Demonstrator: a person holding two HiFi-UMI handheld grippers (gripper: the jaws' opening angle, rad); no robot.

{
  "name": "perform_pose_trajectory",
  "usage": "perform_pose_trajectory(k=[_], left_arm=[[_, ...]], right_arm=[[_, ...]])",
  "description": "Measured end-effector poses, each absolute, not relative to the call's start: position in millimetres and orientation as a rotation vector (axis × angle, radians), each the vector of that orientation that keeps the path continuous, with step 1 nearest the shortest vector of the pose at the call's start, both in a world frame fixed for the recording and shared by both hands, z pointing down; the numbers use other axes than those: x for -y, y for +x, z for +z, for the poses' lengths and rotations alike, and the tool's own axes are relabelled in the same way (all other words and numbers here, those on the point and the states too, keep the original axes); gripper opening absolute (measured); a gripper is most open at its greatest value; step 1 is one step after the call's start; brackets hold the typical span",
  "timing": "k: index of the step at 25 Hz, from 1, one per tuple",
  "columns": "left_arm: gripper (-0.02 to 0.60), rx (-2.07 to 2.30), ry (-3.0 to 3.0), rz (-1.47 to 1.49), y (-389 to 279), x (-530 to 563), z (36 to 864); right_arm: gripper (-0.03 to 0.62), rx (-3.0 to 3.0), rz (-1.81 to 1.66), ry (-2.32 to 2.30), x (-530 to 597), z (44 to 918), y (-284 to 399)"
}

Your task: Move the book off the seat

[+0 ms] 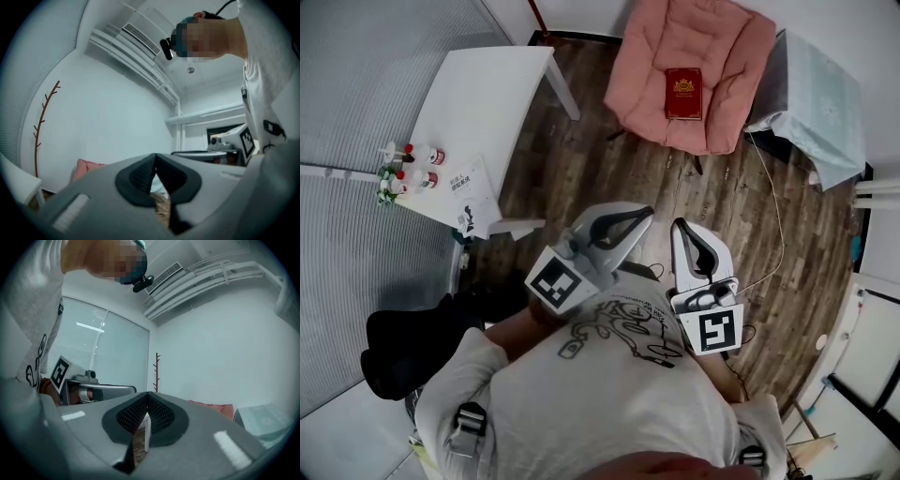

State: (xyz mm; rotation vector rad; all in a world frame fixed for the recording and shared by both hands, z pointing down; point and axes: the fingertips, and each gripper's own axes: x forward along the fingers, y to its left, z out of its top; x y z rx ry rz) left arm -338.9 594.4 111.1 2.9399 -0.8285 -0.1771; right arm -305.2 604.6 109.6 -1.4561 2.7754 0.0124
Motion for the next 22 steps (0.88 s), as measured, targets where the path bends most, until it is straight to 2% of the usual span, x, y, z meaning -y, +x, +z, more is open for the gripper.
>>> perform_pose_trajectory(k=[13,22], left_arm=[[0.005,0.85,2.922,-0.148,-315,-550,125],[0.005,0.794,2.905,-0.149,-305,-468,141]], right_arm=[[0.006,-2.767,-0.017,-1.478,-564,123,-275],[0.006,-2.764,-0.027,-1.531,-484,138,-267]])
